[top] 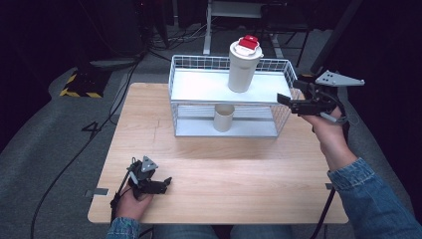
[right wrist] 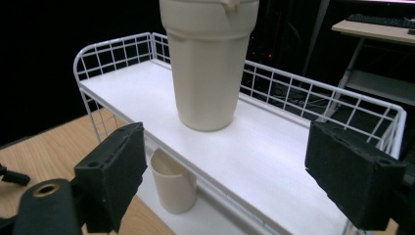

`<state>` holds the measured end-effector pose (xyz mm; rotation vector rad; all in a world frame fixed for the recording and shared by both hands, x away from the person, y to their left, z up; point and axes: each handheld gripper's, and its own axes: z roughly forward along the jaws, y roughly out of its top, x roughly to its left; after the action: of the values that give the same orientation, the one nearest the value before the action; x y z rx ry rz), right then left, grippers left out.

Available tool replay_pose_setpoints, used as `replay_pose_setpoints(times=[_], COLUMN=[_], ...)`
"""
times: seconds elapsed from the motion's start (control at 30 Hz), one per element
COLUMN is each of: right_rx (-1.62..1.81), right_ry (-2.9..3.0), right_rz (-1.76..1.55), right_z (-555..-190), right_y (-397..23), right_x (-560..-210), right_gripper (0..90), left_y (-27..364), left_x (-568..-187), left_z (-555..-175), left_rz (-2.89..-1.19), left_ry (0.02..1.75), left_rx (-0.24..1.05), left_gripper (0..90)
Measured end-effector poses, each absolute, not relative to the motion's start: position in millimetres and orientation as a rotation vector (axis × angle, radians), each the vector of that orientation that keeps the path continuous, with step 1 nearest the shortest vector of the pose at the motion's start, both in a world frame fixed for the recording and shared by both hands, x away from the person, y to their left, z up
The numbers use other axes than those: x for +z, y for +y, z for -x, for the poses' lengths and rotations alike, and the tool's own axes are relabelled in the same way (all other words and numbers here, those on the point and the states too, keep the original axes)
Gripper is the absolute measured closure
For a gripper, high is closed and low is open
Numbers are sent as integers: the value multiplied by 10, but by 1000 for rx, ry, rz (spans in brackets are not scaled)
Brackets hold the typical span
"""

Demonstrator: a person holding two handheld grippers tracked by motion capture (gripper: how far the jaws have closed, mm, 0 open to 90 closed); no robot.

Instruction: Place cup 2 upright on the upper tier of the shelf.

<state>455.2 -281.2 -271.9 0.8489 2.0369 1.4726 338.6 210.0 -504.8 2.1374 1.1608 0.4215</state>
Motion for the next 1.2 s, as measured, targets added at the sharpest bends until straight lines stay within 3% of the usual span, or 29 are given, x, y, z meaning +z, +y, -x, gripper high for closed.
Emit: replay_pose_setpoints(times=[0.73,1.2], right_rx=[1415,1316], right_ry=[2117,2158], right_rz=[-892,-1022], right_z=[-4031,-3756], right_y=[-3139,-3228], right_x=[-3198,-3761], right_gripper=[157,159], left_y=[2097,2098], left_x=[-5049,-5049], left_z=[-3388,-3388], left_rz=[-2135,-2135], left_ry=[1162,1162], left_rx=[420,420], left_gripper=[103,103])
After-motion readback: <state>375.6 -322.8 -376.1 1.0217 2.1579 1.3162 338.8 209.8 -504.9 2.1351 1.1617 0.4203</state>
